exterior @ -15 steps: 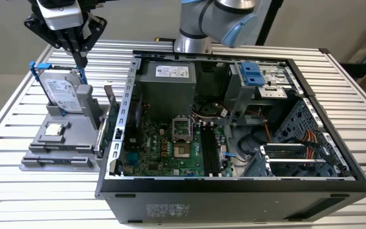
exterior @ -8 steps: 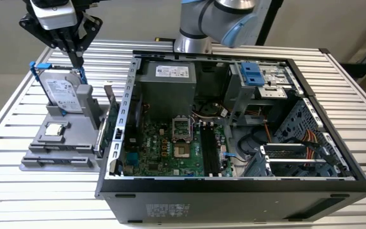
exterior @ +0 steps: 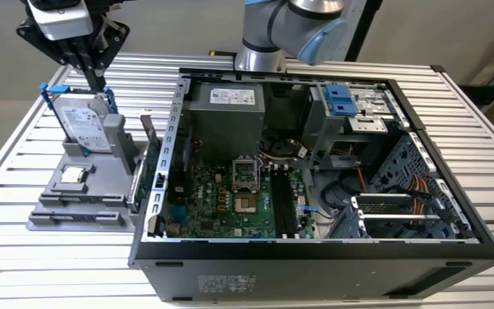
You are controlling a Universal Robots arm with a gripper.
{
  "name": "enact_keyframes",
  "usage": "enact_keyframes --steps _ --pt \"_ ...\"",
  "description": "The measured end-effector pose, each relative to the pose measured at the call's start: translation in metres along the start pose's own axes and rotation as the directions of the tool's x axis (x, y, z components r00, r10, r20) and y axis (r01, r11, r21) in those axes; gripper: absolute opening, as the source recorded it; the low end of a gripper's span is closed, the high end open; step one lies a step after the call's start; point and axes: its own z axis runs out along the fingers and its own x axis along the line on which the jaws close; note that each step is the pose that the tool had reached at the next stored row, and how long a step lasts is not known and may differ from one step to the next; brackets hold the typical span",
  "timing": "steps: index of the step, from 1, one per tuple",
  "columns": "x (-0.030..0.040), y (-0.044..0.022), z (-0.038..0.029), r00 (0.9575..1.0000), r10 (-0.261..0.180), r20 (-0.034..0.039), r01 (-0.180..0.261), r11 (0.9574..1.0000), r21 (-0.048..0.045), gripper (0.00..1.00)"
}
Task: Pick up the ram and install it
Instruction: 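Reach for the ram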
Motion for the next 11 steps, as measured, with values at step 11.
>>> enact_keyframes --steps 11 --pt "0.0125 -0.0009 -0.0001 1.0 -0.003 -0.0001 0.003 1.0 0.0 0.0"
